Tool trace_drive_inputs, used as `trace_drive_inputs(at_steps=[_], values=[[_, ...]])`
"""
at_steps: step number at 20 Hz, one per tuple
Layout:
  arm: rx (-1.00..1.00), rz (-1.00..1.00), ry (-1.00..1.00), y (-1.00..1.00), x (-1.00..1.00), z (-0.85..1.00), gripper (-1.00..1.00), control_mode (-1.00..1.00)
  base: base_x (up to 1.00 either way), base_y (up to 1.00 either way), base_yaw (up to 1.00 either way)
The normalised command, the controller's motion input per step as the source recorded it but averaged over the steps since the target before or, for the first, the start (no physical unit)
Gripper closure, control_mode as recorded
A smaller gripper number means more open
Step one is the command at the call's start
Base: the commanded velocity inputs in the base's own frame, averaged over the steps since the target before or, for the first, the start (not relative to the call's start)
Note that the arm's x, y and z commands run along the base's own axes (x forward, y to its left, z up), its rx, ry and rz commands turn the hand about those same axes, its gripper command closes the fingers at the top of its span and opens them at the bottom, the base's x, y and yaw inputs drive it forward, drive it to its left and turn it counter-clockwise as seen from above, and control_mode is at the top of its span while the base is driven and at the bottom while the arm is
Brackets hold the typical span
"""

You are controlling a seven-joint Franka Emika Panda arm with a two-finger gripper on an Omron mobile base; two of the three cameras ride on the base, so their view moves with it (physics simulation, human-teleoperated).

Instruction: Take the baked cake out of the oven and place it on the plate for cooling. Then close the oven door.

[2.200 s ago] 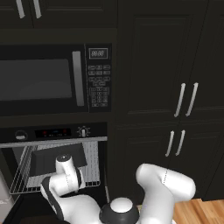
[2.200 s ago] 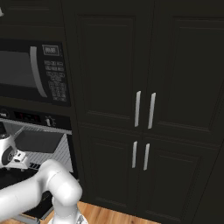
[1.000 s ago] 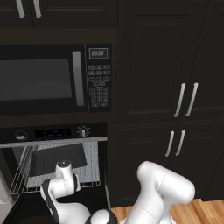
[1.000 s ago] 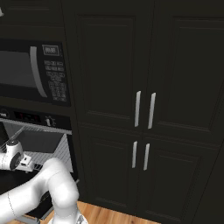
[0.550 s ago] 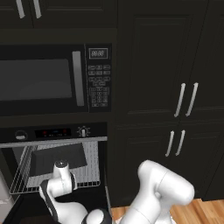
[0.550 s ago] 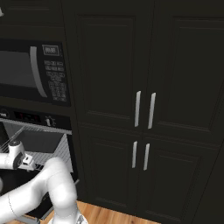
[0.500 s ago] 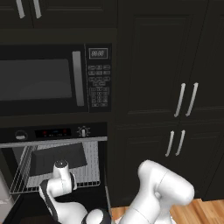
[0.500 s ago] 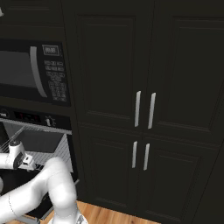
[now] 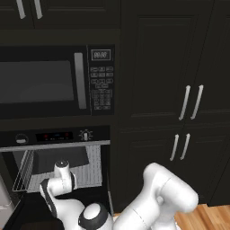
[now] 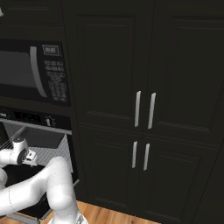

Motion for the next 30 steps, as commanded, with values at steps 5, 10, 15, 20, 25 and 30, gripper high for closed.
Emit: trace_drive_inputs(at_steps=[5,10,15,20,25,30], values=[[0.00,0.00,-0.12,0.10,0.20,-0.09,-1.00,-1.00,0.00,0.00,0.00],[0.00,0.00,-0.25,0.17,0.10,-0.10,-1.00,-1.00,0.00,0.00,0.00],[0.00,-0.01,-0.25,0.15,0.27,-0.17,-1.00,-1.00,0.00,0.00,0.00],[0.00,-0.02,-0.11,0.13,0.51,-0.28,-1.00,-1.00,0.00,0.00,0.00],[0.00,-0.02,-0.08,0.12,0.50,-0.17,-1.00,-1.00,0.00,0.00,0.00],[0.00,-0.03,-0.07,0.05,0.44,-0.13,-1.00,-1.00,0.00,0.00,0.00]])
